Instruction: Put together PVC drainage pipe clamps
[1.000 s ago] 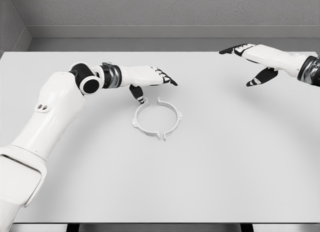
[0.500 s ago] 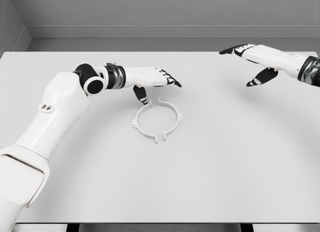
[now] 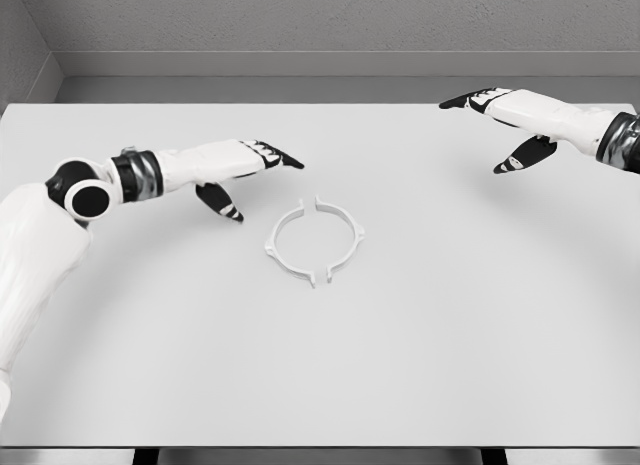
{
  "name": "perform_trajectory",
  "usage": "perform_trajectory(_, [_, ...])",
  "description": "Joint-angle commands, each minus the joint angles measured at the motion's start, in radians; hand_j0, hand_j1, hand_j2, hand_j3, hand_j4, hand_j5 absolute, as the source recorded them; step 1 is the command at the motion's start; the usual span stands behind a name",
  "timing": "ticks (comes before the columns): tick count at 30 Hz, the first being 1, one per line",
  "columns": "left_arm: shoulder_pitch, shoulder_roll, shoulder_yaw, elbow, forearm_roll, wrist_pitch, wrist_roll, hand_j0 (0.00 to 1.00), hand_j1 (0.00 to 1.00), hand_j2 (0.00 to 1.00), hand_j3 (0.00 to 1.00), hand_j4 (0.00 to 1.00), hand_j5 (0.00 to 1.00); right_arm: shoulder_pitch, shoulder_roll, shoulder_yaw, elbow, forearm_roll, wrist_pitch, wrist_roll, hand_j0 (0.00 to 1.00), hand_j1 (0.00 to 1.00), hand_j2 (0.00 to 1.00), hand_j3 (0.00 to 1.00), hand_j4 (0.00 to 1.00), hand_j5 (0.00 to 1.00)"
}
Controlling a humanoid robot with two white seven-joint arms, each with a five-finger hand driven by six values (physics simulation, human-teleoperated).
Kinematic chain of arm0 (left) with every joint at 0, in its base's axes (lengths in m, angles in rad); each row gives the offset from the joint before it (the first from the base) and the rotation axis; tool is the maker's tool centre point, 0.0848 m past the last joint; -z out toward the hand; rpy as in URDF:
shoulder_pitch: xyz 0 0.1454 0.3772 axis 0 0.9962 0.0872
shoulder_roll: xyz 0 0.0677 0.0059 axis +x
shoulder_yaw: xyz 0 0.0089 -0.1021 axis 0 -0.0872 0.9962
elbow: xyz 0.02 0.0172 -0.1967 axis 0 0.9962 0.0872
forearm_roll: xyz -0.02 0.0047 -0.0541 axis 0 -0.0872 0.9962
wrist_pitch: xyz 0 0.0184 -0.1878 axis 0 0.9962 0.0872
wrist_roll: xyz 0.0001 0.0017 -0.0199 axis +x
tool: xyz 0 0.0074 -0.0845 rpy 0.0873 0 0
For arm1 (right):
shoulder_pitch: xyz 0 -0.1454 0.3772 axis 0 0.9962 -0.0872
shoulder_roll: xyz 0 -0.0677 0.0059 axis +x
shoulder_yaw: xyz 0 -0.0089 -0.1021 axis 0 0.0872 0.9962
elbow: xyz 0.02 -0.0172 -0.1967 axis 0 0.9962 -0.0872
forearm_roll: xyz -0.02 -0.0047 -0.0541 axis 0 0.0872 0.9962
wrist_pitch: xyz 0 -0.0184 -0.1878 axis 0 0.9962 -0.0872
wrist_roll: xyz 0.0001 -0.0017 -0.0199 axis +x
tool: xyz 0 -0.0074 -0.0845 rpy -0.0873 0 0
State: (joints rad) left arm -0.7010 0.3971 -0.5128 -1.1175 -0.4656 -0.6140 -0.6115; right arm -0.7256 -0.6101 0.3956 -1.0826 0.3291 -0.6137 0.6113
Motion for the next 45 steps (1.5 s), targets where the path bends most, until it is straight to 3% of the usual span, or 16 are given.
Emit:
perform_trajectory(1, [0.008, 0.031, 0.002, -0.062, 0.028, 0.003, 0.001, 1.0, 1.0, 1.0, 1.0, 1.0, 1.0, 0.0, 0.0, 0.0, 0.0, -0.007, 0.003, 0.0, 1.0, 1.0, 1.0, 1.0, 1.0, 1.0])
perform_trajectory(4, [0.04, 0.057, -0.009, -0.114, 0.027, 0.003, 0.001, 1.0, 1.0, 1.0, 1.0, 1.0, 1.0, 0.0, 0.0, 0.0, -0.008, -0.007, 0.003, 0.0, 1.0, 1.0, 1.0, 1.0, 1.0, 1.0])
perform_trajectory(13, [0.048, 0.031, -0.075, -0.102, 0.021, 0.003, 0.001, 1.0, 1.0, 1.0, 1.0, 1.0, 1.0, 0.018, -0.002, 0.0, -0.022, -0.007, 0.003, 0.0, 1.0, 1.0, 1.0, 1.0, 1.0, 1.0])
perform_trajectory(25, [0.048, 0.005, -0.084, -0.074, 0.018, 0.003, 0.001, 1.0, 1.0, 1.0, 1.0, 1.0, 1.0, 0.028, 0.003, 0.006, -0.034, -0.007, 0.003, 0.0, 1.0, 1.0, 1.0, 1.0, 1.0, 1.0])
perform_trajectory(32, [0.048, -0.024, -0.084, -0.058, 0.001, 0.003, 0.001, 1.0, 1.0, 1.0, 1.0, 1.0, 1.0, 0.169, -0.008, 0.025, -0.236, -0.009, 0.003, 0.0, 1.0, 1.0, 1.0, 1.0, 1.0, 1.0])
perform_trajectory(34, [0.046, -0.03, -0.084, -0.053, -0.007, 0.003, 0.001, 1.0, 1.0, 1.0, 1.0, 1.0, 1.0, 0.181, -0.026, 0.02, -0.289, -0.01, 0.003, 0.0, 1.0, 1.0, 1.0, 1.0, 1.0, 1.0])
perform_trajectory(39, [0.045, -0.032, -0.084, -0.051, -0.007, 0.003, 0.001, 1.0, 1.0, 1.0, 1.0, 1.0, 1.0, 0.184, -0.089, 0.031, -0.299, -0.051, 0.003, 0.0, 1.0, 1.0, 1.0, 1.0, 1.0, 1.0])
perform_trajectory(45, [0.041, -0.046, -0.084, -0.051, -0.013, 0.003, 0.001, 1.0, 1.0, 1.0, 1.0, 1.0, 1.0, 0.186, -0.079, 0.037, -0.329, -0.053, 0.003, 0.0, 1.0, 1.0, 1.0, 1.0, 1.0, 1.0])
